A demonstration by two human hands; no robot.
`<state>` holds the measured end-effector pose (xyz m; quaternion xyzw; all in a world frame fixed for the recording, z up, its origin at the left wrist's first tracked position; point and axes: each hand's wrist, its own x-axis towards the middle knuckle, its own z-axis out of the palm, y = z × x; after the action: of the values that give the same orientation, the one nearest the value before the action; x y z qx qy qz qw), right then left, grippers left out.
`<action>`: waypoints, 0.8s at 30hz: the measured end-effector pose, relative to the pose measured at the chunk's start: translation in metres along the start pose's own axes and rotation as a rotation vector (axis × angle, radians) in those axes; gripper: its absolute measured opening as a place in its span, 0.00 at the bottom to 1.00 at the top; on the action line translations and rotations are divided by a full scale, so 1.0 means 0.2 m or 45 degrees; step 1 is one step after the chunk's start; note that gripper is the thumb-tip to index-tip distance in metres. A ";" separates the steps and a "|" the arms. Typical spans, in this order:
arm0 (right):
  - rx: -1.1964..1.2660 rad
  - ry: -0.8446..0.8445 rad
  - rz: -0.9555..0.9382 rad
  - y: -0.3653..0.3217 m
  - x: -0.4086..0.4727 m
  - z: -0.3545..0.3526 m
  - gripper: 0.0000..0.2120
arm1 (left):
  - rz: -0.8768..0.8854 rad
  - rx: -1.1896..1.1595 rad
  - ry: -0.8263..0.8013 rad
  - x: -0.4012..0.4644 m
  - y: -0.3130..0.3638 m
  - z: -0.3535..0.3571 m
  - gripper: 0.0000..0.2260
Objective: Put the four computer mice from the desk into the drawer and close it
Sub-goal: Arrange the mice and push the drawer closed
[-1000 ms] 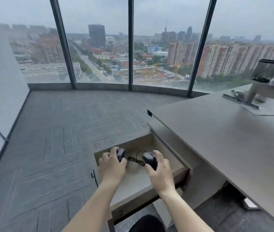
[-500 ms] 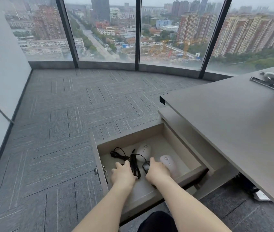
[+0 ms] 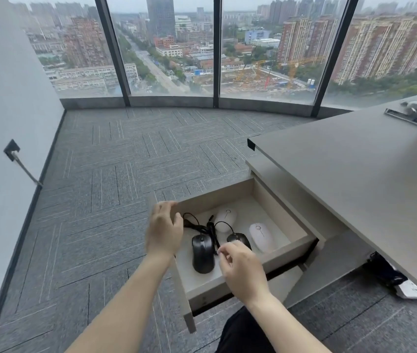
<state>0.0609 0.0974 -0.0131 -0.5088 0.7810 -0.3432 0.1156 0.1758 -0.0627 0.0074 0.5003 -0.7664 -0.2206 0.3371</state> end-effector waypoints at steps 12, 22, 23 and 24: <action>0.186 -0.240 0.004 -0.10 -0.42 0.21 0.14 | -1.020 -1.054 -0.303 -0.35 -0.22 -0.07 0.15; 0.021 -0.105 0.156 -0.06 -0.41 0.23 0.12 | -1.002 -1.276 -0.413 -0.38 -0.12 0.03 0.16; 0.020 -0.089 0.174 -0.04 -0.40 0.21 0.12 | -0.995 -1.274 -0.437 -0.38 -0.11 0.05 0.16; 0.020 -0.076 0.192 -0.01 -0.39 0.19 0.12 | -0.984 -1.265 -0.459 -0.37 -0.09 0.08 0.17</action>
<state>0.1189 0.1490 -0.0527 -0.4575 0.8106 -0.3243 0.1685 0.1957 -0.0018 -0.0385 0.4796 -0.3827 -0.7341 0.2907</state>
